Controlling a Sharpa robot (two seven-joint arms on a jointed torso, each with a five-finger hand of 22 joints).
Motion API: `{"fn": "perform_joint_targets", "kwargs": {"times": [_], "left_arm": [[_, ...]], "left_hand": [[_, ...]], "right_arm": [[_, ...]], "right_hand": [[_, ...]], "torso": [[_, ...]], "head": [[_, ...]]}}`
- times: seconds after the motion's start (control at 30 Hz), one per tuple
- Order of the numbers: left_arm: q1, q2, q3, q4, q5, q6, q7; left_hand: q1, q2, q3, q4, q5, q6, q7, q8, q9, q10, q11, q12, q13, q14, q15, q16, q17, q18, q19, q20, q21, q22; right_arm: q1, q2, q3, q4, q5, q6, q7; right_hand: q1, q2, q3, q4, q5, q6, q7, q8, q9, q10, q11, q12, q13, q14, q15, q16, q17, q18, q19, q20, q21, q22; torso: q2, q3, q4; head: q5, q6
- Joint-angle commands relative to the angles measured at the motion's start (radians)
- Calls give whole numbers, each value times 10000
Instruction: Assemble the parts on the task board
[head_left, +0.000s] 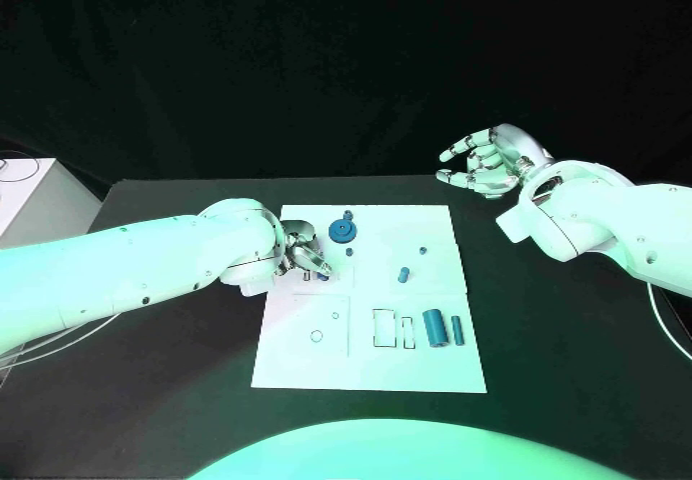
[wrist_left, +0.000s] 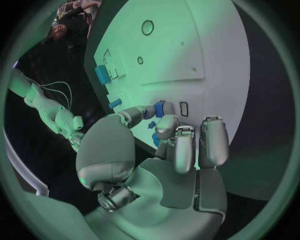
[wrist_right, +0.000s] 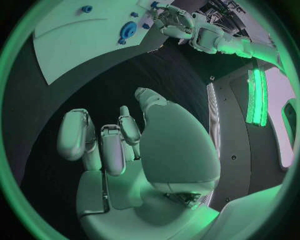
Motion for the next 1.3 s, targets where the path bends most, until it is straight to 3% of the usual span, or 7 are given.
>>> {"fn": "perform_joint_targets", "kwargs": {"times": [0.03, 0.47, 0.77, 1.03, 1.3], "left_arm": [[-31, 82, -18, 34, 72, 230, 77], [-32, 221, -19, -65, 98, 235, 108], [-34, 253, -21, -106, 91, 285, 113], [-38, 271, -23, -163, 57, 261, 116], [-39, 259, -23, -187, 40, 269, 117]], "left_hand": [[20, 136, 1417, -1498, -40, 645, -564, 28, -23, 205, -104, 47, 16, 1005, -68, 38, 2579, -186, 93, 6, 44, 11], [-140, 206, 781, -1285, -190, 710, -611, -29, -82, 281, -131, 28, 98, 997, -89, 25, 2553, -188, 85, -15, 9, 0], [-229, 66, 278, -1156, -224, 689, -640, -68, -106, 263, -144, -33, 87, 991, -98, 12, 2530, -186, 75, -21, -23, -21], [-333, -46, -1300, -467, -372, 814, -709, -175, -223, 254, -188, -67, 189, 991, -138, 13, 2532, -187, 90, -56, -78, -39], [-293, -82, -1801, -211, -403, 857, -708, -227, -274, 248, -191, -79, 222, 995, -140, 20, 2545, -187, 98, -66, -91, -39]], "right_arm": [[-13, 19, 3, 2, -63, 159, 90], [-31, 12, 3, 11, -62, 190, 103], [-40, -21, 3, 22, -59, 206, 107], [-53, -41, 3, 26, -80, 222, 121], [-59, -53, 3, 31, -83, 226, 131]], "right_hand": [[-53, -13, 58, -20, 36, -71, -8, 66, -13, -35, -7, -29, -8, 460, 71, -35, 717, 195, -57, -8, -29, 62], [-53, -13, 58, -20, 36, -71, -8, 66, -13, -35, -7, -29, -8, 460, 71, -35, 717, 195, -57, -8, -29, 62], [-60, -13, 67, -18, 41, -76, -9, 70, -14, -38, -8, -39, -25, 458, 69, -45, 708, 199, -62, -10, -60, 44], [-60, -13, 67, -18, 41, -76, -9, 70, -14, -38, -8, -39, -25, 458, 69, -45, 708, 199, -62, -10, -60, 44], [-72, -13, 71, -13, 41, -82, -8, 72, -16, -36, -7, -42, -32, 457, 68, -51, 702, 200, -63, -11, -73, 36]], "torso": [[-8, 0, -1], [-10, -3, 3], [-4, 3, 8], [-3, -3, -1], [2, -5, 12]], "head": [[9, -13], [-58, 33], [-100, -1], [-129, 42], [-133, 19]]}}
